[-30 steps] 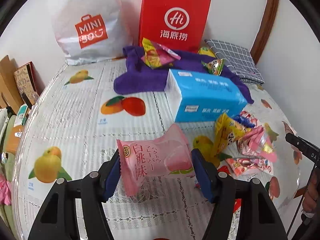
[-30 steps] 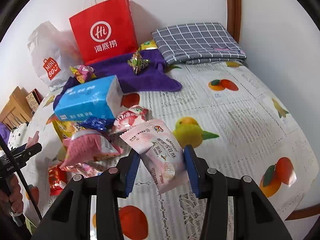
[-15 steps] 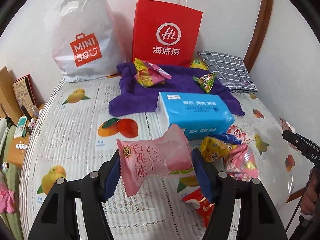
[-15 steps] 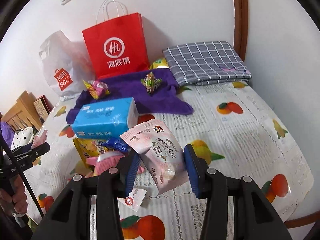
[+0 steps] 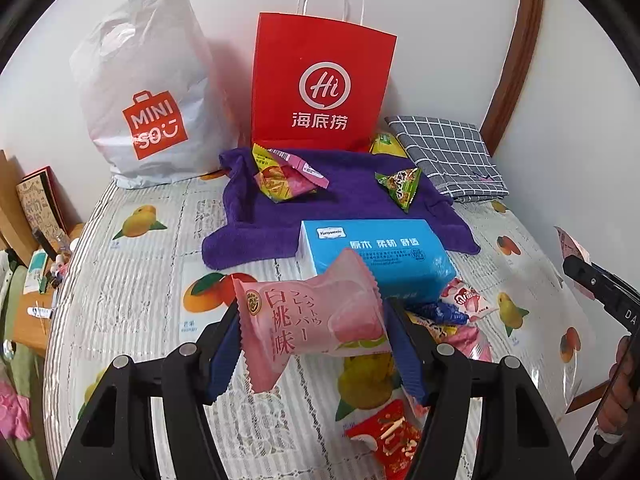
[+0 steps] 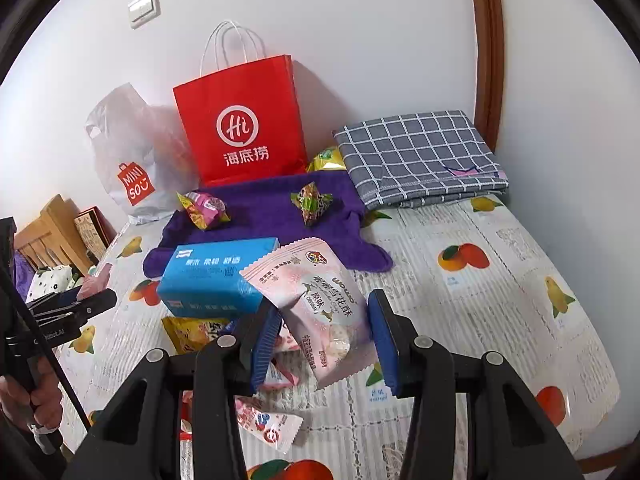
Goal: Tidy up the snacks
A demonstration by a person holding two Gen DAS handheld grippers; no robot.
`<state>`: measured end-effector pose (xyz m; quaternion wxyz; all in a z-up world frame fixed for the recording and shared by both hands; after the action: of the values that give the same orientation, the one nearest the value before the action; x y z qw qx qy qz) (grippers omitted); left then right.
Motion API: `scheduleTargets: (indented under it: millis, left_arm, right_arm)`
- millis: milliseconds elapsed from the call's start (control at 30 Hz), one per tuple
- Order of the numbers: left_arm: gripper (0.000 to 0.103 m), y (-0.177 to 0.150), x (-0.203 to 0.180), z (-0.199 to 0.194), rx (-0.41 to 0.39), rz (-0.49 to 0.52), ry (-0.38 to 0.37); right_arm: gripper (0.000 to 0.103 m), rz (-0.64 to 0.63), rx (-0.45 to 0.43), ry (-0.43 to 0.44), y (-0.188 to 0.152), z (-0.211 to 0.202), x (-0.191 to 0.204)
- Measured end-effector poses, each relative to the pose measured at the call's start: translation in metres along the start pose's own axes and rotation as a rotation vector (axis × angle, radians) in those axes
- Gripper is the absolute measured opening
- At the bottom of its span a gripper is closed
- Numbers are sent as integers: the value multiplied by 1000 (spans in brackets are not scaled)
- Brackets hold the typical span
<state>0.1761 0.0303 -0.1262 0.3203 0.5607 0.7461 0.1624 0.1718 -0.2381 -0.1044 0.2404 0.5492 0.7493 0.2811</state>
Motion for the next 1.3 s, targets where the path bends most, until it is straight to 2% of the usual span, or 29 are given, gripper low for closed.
scheduleTargets:
  millis: [833, 1300]
  left_arm:
    - [65, 33, -4, 16, 9, 7, -7]
    - [65, 55, 1, 31, 10, 14, -3]
  right_arm:
    - [44, -63, 2, 78, 39, 38, 45]
    - [44, -65, 15, 89, 61, 71, 52]
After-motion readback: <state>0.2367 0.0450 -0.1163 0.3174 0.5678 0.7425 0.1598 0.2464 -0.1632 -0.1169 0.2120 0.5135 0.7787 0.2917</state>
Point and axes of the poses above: each gripper's, at about its wrist camera, not at the fingertips, and z roughly the way its jaws point, x to its left, y to its top, the point moved 8 cm from there along z, roughly the way its jaws point, and after that the axes turned 14 degrees about -z, right-handed, at the moved point
